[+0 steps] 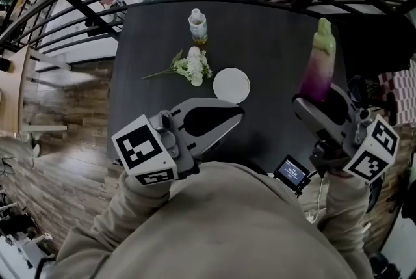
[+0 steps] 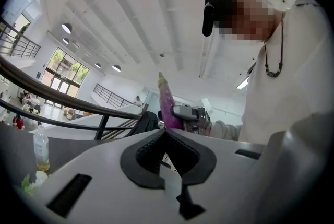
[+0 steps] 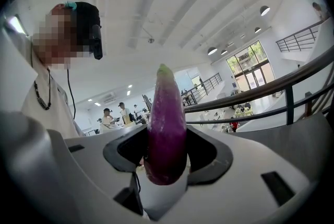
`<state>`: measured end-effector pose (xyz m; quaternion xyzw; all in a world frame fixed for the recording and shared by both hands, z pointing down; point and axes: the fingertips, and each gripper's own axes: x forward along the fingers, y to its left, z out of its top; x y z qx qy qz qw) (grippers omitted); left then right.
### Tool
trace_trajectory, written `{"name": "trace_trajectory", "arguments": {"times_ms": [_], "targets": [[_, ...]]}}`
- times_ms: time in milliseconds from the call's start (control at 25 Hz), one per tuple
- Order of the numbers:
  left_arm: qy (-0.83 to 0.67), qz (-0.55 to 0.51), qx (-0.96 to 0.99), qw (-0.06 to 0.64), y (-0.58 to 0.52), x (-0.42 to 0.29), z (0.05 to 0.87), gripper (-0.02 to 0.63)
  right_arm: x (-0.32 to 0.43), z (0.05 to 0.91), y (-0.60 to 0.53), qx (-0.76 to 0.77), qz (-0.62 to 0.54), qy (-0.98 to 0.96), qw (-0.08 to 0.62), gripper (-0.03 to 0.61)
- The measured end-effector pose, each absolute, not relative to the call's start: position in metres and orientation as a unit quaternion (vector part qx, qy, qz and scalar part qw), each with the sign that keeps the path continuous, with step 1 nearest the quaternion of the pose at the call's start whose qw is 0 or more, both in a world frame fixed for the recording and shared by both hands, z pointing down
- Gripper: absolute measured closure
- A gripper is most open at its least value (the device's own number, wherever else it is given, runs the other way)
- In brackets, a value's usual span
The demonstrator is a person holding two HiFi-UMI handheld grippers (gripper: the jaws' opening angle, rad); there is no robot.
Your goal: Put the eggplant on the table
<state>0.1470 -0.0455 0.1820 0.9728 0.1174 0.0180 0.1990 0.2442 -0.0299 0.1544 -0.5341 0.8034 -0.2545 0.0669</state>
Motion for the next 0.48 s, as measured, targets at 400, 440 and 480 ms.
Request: {"name": "trace_trajectory", "arguments": {"times_ms": [400, 440, 480], "targets": [[0.090, 0.019, 0.972, 0.218, -0.046, 0.146, 0.192, 0.609, 0.244, 0.168, -0.033, -0.521, -0.271, 0.808, 0.053, 0.348], [0.087, 0.020, 0.971, 0.221, -0.045, 0.145, 0.194, 0.609, 0.244, 0.171, -0.032, -0.520, -0.273, 0.808, 0.051, 0.348], [0.083, 0.021, 0.971, 0.223, -0.044, 0.143, 0.195, 0.609, 0.243, 0.174, -0.032, -0.518, -0.275, 0.808, 0.050, 0.348]]}}
